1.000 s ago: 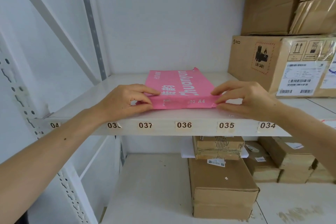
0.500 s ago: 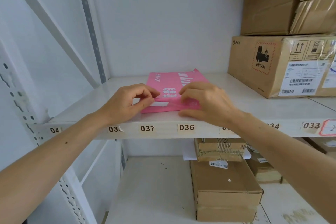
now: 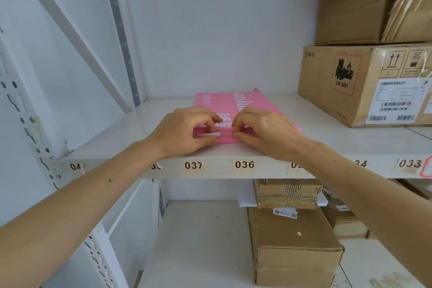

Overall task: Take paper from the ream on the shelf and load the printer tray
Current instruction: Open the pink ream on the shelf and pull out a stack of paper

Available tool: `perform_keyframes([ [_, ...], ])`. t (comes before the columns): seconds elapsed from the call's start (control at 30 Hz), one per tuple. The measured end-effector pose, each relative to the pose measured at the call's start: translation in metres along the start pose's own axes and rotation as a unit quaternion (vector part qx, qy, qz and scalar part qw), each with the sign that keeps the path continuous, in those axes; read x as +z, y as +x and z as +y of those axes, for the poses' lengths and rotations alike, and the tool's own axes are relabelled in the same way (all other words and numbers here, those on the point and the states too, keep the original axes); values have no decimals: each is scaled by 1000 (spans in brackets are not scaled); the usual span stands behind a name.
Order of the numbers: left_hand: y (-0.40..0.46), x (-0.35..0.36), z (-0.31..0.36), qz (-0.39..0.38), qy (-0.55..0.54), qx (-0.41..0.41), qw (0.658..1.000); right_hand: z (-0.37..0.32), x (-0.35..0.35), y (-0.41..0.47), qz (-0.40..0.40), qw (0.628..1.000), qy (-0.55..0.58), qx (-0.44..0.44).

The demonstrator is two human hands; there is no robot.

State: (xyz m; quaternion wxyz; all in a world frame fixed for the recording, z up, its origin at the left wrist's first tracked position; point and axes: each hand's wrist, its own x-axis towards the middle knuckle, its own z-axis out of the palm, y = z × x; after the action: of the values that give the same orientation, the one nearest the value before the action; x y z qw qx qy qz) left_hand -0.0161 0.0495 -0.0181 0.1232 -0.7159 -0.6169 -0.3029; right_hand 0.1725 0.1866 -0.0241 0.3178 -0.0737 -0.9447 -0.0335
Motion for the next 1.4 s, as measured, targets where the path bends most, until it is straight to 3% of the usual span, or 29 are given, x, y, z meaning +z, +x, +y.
perform_keyframes([
  [0.27, 4, -1, 5, -9, -49, -40, 998, -5, -15, 7, -44, 999, -2, 23],
  [0.67, 12, -1, 1, 12, -51, -44, 998, -6, -24, 23, -22, 998, 46, 40],
  [0.93, 16, -3, 1, 29, -105, -68, 992, 7, -13, -9, 48, 997, -11, -67],
  [1.13, 16, -2, 0, 27, -134, -56, 989, 7, -10, -12, 23, 999, 1, -36],
  [1.4, 12, 5, 0, 56, -214, -96, 970, 4, -10, -14, -44, 991, 127, 5],
])
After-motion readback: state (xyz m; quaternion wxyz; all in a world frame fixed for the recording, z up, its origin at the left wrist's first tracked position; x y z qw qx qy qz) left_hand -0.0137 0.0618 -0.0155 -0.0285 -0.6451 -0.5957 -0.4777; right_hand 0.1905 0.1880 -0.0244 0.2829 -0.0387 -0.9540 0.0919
